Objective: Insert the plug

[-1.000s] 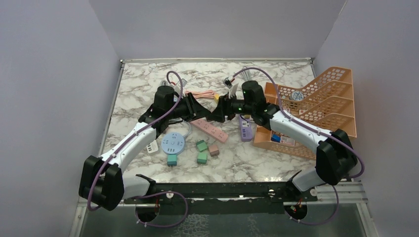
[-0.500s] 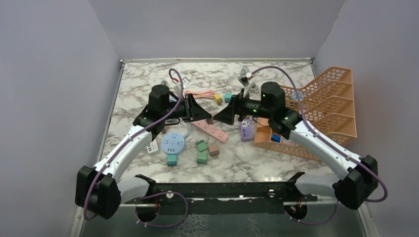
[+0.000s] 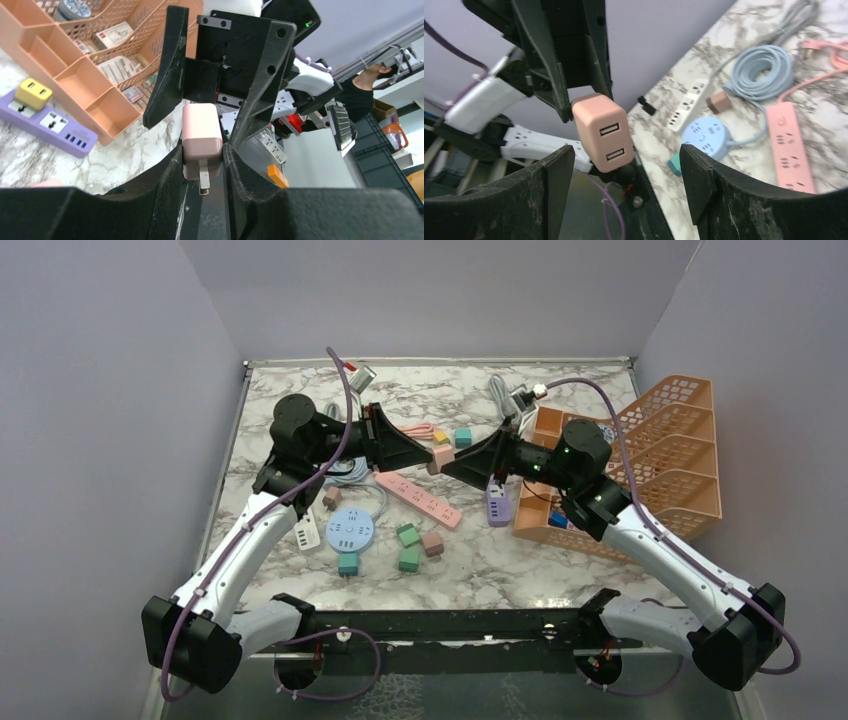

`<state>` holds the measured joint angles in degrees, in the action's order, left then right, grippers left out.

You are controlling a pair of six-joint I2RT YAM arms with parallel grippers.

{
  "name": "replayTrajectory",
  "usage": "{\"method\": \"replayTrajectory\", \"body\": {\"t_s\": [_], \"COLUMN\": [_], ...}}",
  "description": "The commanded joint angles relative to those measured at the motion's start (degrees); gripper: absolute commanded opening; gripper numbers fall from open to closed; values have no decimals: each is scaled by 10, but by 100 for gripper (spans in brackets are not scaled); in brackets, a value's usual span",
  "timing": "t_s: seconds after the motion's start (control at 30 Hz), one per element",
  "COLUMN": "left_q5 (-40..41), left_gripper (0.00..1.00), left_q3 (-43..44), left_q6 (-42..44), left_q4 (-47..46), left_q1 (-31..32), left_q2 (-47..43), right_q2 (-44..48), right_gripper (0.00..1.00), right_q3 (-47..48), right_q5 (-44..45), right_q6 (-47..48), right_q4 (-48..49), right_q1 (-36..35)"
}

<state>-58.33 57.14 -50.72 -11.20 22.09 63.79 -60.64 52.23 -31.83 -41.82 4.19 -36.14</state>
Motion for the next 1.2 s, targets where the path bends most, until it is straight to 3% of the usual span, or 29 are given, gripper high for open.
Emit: {"method": "replayTrajectory", "body": {"t_s": [0.0,0.1,0.27,0.57,0.73,0.8,0.97,1.17], "left_q5": [-25,-23,-10,27,54,73,189,468], "left_gripper": [23,22,22,22,24,34,64,73], "left_q3": [29,35,36,29,20,12,6,6], "left_q6": [-28,-34,-36,-31,-27,-22,61,111], "left_q4": [-58,-61,-66,-70,-70,-65,55,279], "left_q1": [-2,-1,0,-1,-1,-1,-2,-2], "left_q2": [-16,-18,-22,-24,-26,-30,-45,-83], "right_q2": [-11,-24,-60,-80,-84,-85,-97,-169], "right_gripper": [73,68,57,34,12,3,1,1], "right_q3": [-9,-19,9,22,27,34,77,168], "right_q5": [-58,-74,-116,-137,-135,-130,-89,1], "right_q6": [-93,-144,-175,-181,-154,-126,15,235], "right_q4": [181,289,320,324,300,264,68,-195], "right_q1": [2,2,2,2,2,2,2,2]}}
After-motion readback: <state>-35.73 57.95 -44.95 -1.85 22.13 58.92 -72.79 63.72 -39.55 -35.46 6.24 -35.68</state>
